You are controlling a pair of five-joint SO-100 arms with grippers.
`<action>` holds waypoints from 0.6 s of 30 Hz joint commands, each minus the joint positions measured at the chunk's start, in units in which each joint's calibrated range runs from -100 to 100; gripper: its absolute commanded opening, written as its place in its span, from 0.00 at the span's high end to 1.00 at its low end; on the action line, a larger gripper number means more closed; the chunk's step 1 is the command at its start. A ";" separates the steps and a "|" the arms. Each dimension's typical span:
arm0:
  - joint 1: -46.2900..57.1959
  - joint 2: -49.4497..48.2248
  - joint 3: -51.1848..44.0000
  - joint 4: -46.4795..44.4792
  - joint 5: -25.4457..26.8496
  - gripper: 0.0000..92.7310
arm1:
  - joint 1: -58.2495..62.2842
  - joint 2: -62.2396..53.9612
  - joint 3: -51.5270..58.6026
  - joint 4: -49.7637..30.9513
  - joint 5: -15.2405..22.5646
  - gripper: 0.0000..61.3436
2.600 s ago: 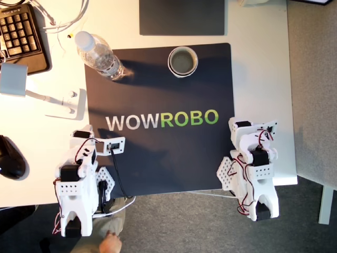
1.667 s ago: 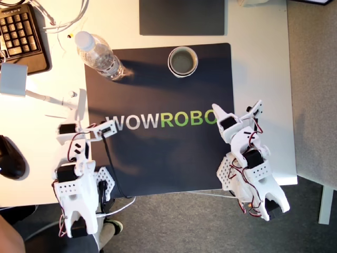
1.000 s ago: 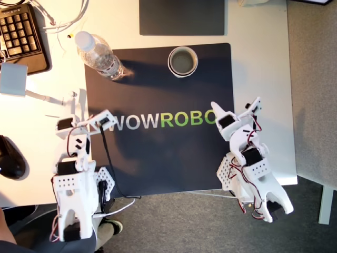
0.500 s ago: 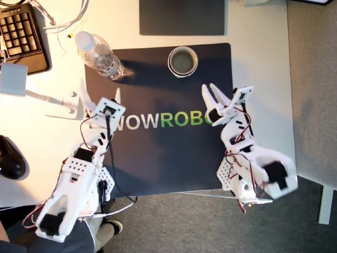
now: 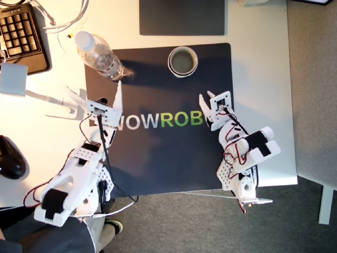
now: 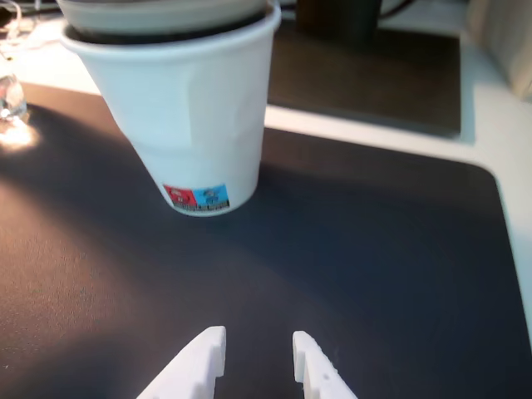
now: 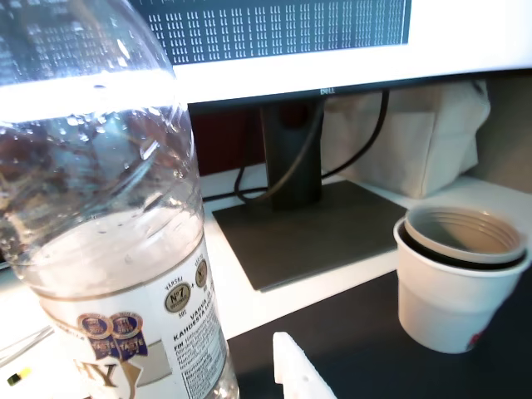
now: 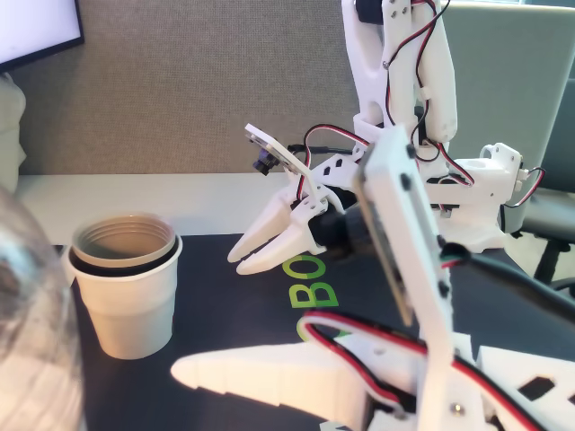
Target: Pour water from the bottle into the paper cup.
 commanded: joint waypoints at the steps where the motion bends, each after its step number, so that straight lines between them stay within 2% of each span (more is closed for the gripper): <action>1: -0.99 7.96 -7.66 -5.83 0.63 0.23 | 0.47 -2.57 -3.79 -2.96 1.17 0.80; 2: -0.73 12.39 -11.30 -6.80 0.63 0.23 | 1.19 -3.51 -5.51 -2.96 1.51 0.68; 3: -0.47 14.56 -13.39 -6.88 0.63 0.23 | 1.55 -3.86 -6.33 -2.88 1.86 0.49; 5: 0.05 19.86 -19.20 -6.97 0.54 0.23 | 2.14 -4.80 -7.33 -2.80 2.74 0.31; 8: 0.05 24.90 -26.02 -6.48 0.49 0.23 | 2.86 -5.06 -8.60 -2.31 3.42 0.16; 9: -0.21 26.72 -28.83 -6.07 0.44 0.23 | 3.10 -5.14 -9.33 -2.39 3.17 0.08; 12: -0.86 31.33 -34.74 -5.50 0.00 0.23 | 3.58 -5.40 -11.51 -2.47 3.37 0.00; 17: -1.78 38.11 -42.46 -5.34 -0.88 0.24 | 3.58 -4.03 -16.33 -2.31 3.27 0.05; 18: -1.91 38.71 -43.19 -5.34 -1.07 0.28 | 3.58 -3.08 -17.60 -2.31 3.27 0.06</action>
